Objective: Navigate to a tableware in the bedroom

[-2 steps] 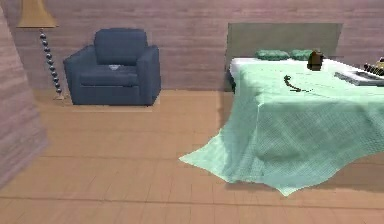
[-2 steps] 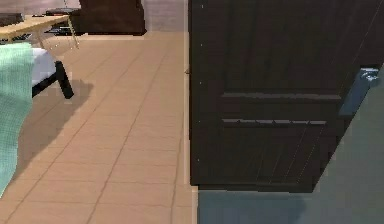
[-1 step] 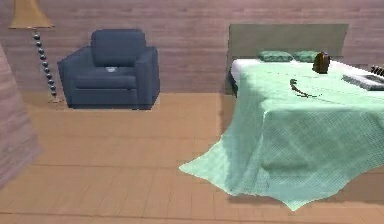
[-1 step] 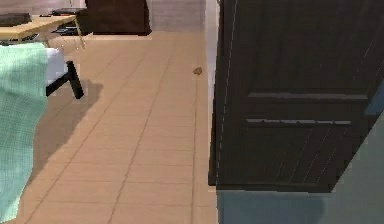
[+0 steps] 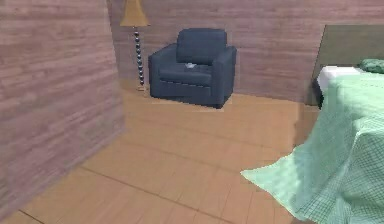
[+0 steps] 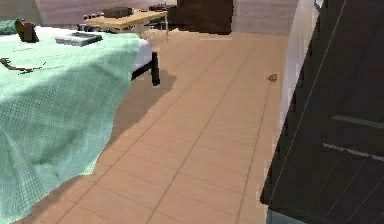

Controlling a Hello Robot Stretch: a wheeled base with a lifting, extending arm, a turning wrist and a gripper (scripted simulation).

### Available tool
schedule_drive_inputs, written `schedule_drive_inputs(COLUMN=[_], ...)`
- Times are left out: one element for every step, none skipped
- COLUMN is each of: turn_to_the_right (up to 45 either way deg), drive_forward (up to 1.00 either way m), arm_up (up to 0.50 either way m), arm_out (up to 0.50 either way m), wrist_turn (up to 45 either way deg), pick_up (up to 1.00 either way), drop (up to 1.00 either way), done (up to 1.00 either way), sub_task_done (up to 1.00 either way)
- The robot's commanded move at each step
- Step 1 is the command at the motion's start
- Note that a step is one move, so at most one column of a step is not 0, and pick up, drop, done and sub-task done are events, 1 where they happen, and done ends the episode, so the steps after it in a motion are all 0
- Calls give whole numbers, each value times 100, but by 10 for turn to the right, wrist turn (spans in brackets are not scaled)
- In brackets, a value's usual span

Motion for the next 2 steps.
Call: schedule_drive_inputs(turn_to_the_right=[0, -30], drive_forward=[100, 0], arm_up=[0, 0], arm_out=[0, 0], wrist_turn=[0, 0], pick_up=[0, 0], drop=[0, 0], done=[0, 0], sub_task_done=[0, 0])
